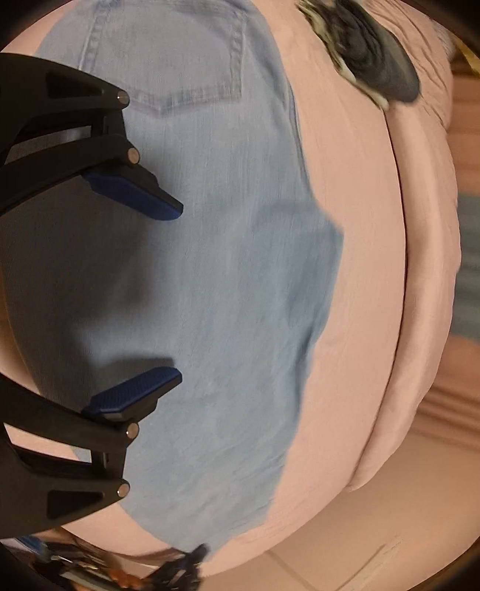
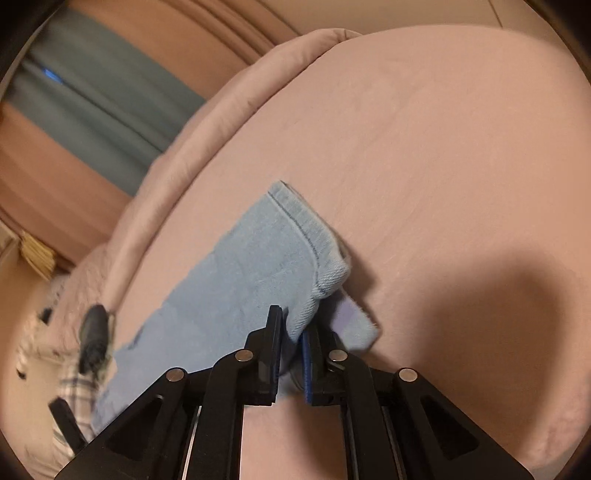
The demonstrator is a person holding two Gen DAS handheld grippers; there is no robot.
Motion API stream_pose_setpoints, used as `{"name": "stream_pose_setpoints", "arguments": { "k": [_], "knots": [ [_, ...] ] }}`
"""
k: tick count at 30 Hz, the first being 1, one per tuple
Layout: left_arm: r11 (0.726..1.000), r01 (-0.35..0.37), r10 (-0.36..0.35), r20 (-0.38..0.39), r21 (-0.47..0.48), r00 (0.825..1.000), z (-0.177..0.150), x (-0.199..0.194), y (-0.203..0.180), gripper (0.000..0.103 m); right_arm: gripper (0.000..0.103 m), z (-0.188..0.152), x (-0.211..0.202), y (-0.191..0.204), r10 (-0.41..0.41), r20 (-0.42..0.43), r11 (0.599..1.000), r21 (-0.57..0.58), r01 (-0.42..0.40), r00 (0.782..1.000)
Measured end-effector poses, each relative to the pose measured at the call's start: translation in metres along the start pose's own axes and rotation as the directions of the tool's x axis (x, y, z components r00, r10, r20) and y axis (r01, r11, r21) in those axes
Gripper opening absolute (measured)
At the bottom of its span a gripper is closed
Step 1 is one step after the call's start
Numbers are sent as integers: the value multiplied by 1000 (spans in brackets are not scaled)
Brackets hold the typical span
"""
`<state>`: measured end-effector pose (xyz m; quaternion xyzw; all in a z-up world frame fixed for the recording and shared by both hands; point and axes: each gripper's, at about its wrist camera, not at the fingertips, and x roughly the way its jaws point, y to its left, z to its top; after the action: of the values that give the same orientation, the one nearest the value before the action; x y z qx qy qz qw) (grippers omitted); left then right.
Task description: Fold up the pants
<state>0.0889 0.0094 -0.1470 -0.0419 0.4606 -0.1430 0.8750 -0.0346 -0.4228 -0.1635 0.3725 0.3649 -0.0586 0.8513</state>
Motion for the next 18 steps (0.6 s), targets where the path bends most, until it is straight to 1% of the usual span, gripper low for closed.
{"name": "stream_pose_setpoints", "arguments": {
  "k": [1,2,3,4,5,6,7,8,9,10,12,13,14,16,17,18],
  "knots": [
    [1000,2,-2,17,-24,1000,2,-7,10,82,14,4,-6,3,-11,-8,1000,-16,10,1000],
    [999,1,1,33,-44,999,2,-15,19,82,20,7,-13,4,-24,-1,999,-33,24,1000],
    [997,-4,8,53,-74,999,2,-25,32,82,27,9,-20,7,-62,28,996,-57,64,998],
    [995,-4,10,65,-96,998,1,-31,41,82,44,11,-29,12,-112,78,990,-78,118,991],
    [990,2,10,86,-139,996,-1,-42,57,82,51,12,-38,14,-143,125,984,-90,155,982],
    [981,7,14,109,-192,994,-4,-56,74,82,51,12,-43,14,-154,154,980,-99,170,976],
    [974,17,12,124,-224,992,-6,-66,82,82,51,12,-49,21,-161,185,975,-125,186,969],
    [961,32,10,150,-274,989,-9,-80,97,82,51,10,-50,29,-154,204,968,-164,189,967],
    [944,45,17,186,-326,982,-15,-98,114,82,51,6,-47,43,-131,213,955,-234,181,968],
    [935,49,26,205,-352,978,-18,-108,123,82,51,3,-44,50,-113,208,945,-279,170,972],
    [895,40,78,244,-445,967,-33,-138,150,82,51,-11,-25,74,-61,148,908,-402,116,987],
    [880,33,97,247,-474,964,-41,-145,155,82,51,-21,-7,91,-48,81,882,-463,80,996],
    [852,34,116,251,-523,961,-53,-154,169,82,51,-30,8,101,-56,30,863,-501,64,998],
    [806,67,104,251,-588,962,-70,-158,186,82,51,-51,39,123,-121,-48,825,-560,73,992],
    [773,86,88,240,-629,967,-83,-156,197,82,51,-64,51,136,-144,-63,798,-598,78,988],
    [758,91,82,233,-646,969,-88,-154,203,82,51,-76,56,149,-150,-48,767,-636,86,987]
  ]
}}
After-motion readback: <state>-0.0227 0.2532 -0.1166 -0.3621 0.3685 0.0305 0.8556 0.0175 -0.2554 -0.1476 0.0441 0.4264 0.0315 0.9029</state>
